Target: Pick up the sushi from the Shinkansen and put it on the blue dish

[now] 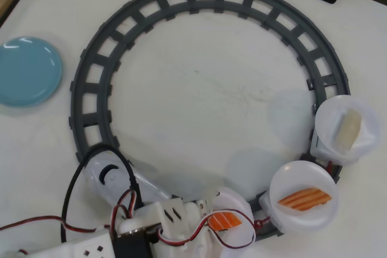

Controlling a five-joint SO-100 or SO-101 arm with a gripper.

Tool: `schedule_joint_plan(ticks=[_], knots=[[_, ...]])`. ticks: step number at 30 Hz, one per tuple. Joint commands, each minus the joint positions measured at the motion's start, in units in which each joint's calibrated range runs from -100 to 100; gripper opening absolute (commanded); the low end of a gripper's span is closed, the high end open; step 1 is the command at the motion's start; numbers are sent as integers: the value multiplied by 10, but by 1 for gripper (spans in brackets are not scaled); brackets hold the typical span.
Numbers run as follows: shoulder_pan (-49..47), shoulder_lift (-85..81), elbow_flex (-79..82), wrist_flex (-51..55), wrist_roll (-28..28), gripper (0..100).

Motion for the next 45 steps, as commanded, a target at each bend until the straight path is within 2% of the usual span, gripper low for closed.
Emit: schedule_joint_plan(ticks=[1, 4, 11, 24, 26, 30, 38, 45], knots=[[0, -3, 5, -4, -2, 24], [0, -4, 32, -4, -7, 24], [-15, -8, 41, 3, -59, 24], [-48, -13, 103, 3, -70, 23], [-48, -13, 103, 3, -70, 20], [-50, -13, 103, 3, -70, 8], [-51, -13, 87, 4, -86, 7], [-62, -13, -4, 117, -88, 7]])
